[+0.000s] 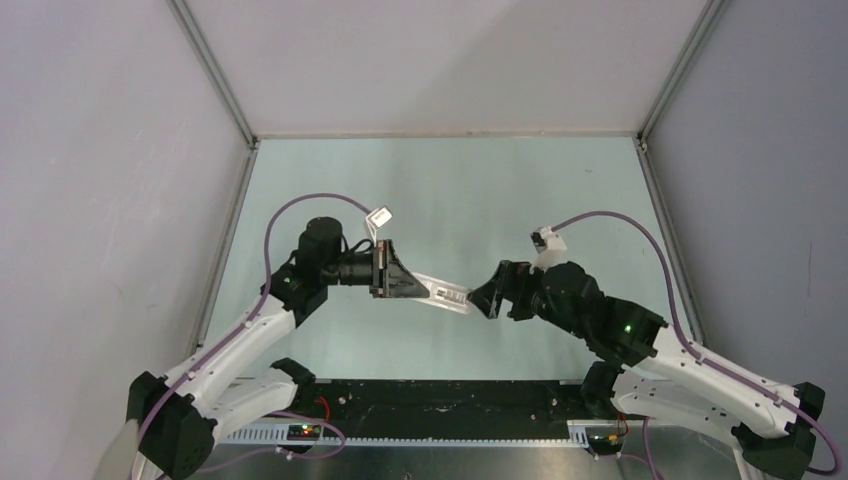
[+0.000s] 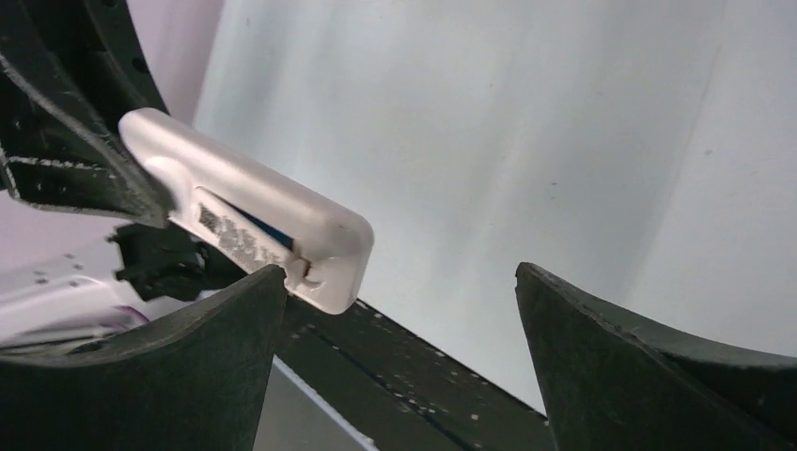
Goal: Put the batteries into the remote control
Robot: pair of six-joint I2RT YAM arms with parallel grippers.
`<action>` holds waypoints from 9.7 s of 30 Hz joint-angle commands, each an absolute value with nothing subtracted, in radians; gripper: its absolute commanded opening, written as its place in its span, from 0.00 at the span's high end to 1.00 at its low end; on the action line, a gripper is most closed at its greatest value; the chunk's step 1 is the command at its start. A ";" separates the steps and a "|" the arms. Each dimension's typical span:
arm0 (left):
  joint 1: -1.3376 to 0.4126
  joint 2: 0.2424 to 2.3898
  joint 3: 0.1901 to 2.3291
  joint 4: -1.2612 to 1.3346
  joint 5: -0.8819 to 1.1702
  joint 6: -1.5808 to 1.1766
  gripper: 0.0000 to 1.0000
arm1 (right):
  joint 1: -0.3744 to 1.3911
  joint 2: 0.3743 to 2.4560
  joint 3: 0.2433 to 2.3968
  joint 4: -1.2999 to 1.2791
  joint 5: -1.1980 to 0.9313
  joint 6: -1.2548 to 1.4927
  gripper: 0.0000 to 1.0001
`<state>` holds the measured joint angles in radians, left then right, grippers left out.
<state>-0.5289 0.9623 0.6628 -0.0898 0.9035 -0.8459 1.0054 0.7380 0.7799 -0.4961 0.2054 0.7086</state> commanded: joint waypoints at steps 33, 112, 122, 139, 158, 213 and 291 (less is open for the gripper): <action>-0.525 0.931 0.796 -0.006 0.970 -1.047 1.00 | 1.066 0.615 0.640 -0.148 0.313 0.977 0.28; -0.528 0.789 0.870 -0.127 1.181 -0.474 1.00 | 0.880 0.681 0.884 -0.192 -0.311 0.546 0.09; -0.536 0.686 0.917 -0.128 1.082 -0.307 1.00 | 0.781 0.853 1.094 -0.309 -0.644 0.596 0.08; -0.543 0.510 0.846 -0.130 1.044 0.333 1.00 | 0.771 0.992 1.254 -0.311 -0.842 0.527 0.01; -0.564 0.519 0.780 -0.129 1.190 0.519 0.97 | 0.912 1.387 1.634 -0.757 -0.961 0.044 0.01; -0.563 0.442 0.736 -0.147 0.410 0.205 0.00 | 0.688 1.401 1.361 -0.614 -0.813 0.331 0.74; -0.563 0.397 0.776 -0.591 -0.430 -0.564 0.00 | 0.614 0.331 1.040 -0.938 0.717 0.658 0.01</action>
